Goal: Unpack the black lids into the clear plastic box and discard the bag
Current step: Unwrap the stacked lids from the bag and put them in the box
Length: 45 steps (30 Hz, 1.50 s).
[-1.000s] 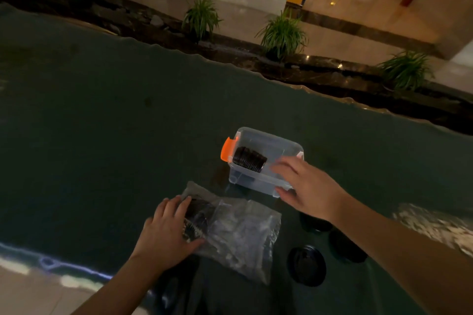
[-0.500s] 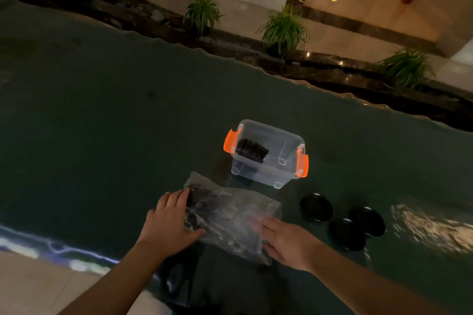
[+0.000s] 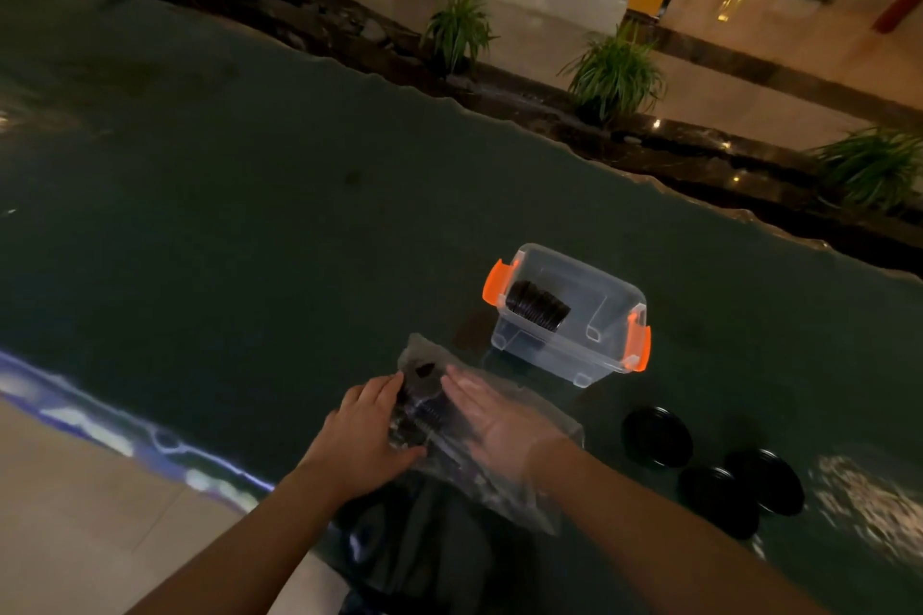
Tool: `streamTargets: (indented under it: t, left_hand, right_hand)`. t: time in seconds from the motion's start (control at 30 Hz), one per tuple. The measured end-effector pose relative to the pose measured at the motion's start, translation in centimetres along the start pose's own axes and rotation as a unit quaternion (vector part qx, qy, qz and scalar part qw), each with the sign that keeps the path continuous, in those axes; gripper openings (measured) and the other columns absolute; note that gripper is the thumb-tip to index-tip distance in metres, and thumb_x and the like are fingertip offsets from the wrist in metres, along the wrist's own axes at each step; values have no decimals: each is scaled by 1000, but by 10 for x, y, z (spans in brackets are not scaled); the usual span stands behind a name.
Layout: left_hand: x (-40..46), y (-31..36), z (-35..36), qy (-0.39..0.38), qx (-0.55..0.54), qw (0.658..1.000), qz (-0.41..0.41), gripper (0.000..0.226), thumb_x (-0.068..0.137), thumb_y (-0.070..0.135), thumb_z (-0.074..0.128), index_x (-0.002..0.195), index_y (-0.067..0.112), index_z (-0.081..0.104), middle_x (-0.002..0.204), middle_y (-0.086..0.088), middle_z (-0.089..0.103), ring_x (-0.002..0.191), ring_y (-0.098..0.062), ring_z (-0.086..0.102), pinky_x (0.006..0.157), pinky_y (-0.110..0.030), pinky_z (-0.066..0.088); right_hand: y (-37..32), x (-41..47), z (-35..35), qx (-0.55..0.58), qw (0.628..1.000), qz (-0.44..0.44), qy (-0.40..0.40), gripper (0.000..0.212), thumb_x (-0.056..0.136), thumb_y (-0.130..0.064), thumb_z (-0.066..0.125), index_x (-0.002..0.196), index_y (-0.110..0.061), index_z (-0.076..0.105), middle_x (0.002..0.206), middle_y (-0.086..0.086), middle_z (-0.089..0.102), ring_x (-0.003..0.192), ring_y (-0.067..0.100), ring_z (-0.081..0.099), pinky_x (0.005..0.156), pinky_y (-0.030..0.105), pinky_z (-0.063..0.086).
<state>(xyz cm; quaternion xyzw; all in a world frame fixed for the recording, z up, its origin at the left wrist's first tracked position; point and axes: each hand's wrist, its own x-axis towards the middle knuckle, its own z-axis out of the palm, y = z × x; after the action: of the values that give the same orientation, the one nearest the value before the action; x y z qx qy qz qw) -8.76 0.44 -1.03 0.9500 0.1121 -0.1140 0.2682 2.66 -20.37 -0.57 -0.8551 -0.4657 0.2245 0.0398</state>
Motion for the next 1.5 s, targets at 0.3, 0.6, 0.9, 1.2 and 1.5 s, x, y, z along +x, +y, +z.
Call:
streamTargets:
  t: [0.3,0.6,0.9,1.2,1.5]
  left_hand:
    - [1,-2,-6,18,-4,1000,6,103,80,60,68,159,18,17,159,0,29,142,-25,32,113,-48,39]
    - [4,-13,-6,9,-24,1000,6,101,76,69,62,157,25,23,158,4,31,139,-25,37,108,-51,42]
    - [4,-13,-5,3,10,1000,13,93,83,63,61,158,21,24,158,3,29,140,-23,35,109,-51,42]
    - [13,-9,-11,21,-145,989,37,61,83,60,58,135,29,58,128,3,65,119,-18,60,102,-41,48]
    - [16,-6,-9,-4,-102,995,9,72,90,55,61,151,24,39,144,3,44,133,-22,44,109,-47,42]
  right_hand:
    - [-10,34,-17,-33,997,-57,27,98,92,-53,63,162,-20,3,170,-2,-1,155,13,-2,124,43,17]
    - [-14,54,-23,-23,995,-87,46,111,77,-68,69,160,-16,15,166,5,21,151,22,18,123,40,21]
    - [-16,42,-35,39,987,-111,106,58,89,-30,67,141,-24,41,146,2,46,133,19,47,106,38,45]
    - [-22,36,-29,72,990,-95,78,56,93,-10,63,146,-13,44,147,9,48,133,20,47,109,27,35]
    - [-22,28,-19,86,989,-75,93,63,89,-1,59,149,-10,41,156,8,39,145,17,35,118,21,24]
